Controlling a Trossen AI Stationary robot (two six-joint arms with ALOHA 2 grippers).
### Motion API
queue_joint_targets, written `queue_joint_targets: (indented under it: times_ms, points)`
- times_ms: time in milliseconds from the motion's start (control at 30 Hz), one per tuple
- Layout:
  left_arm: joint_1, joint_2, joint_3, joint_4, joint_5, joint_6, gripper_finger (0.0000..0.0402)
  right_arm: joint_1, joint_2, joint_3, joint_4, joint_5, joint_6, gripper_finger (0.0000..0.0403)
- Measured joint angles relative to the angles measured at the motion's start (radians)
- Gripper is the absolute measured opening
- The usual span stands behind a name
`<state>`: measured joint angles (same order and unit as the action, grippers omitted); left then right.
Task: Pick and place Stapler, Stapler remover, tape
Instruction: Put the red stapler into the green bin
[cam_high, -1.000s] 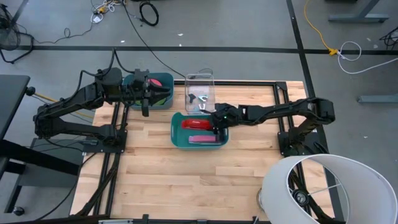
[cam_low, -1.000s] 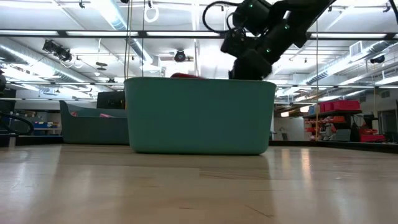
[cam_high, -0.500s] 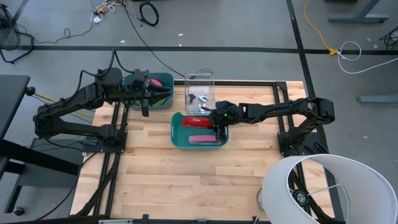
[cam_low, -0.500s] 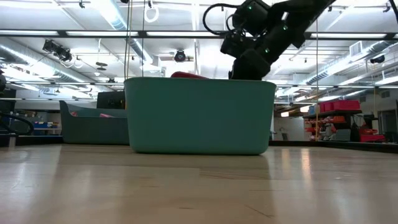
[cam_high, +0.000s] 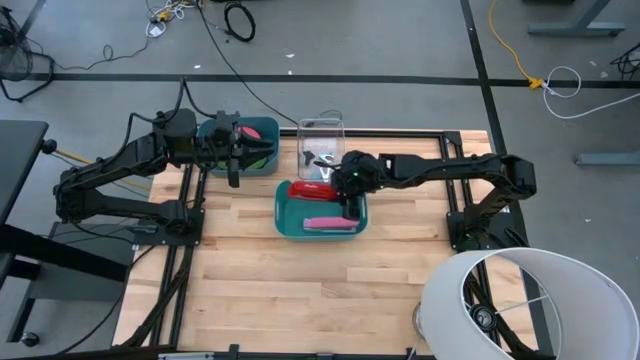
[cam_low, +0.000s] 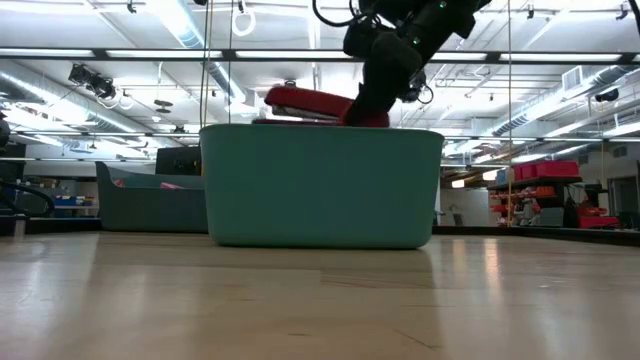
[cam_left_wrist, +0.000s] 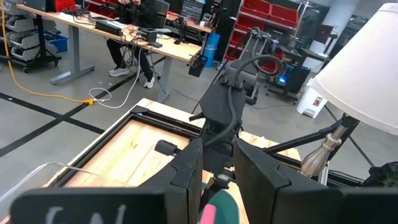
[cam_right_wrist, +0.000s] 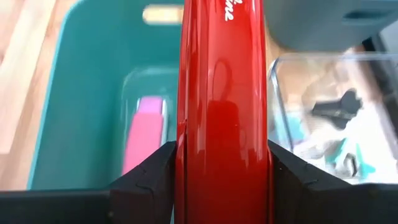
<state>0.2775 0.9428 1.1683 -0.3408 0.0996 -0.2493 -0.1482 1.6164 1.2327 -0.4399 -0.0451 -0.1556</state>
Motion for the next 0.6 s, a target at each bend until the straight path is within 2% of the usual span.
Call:
queue_joint_targets:
  times_ms: [300, 600]
  points:
    - [0.000, 0.000, 0.000, 0.000, 0.000, 0.000, 0.0094, 0.002, 0.022, 0.000, -0.014, -0.001, 0.025, 0.0180]
    - [0.000, 0.000, 0.000, 0.000, 0.000, 0.002, 0.0094, 0.002, 0.151, 0.000, -0.008, 0.002, 0.035, 0.0180]
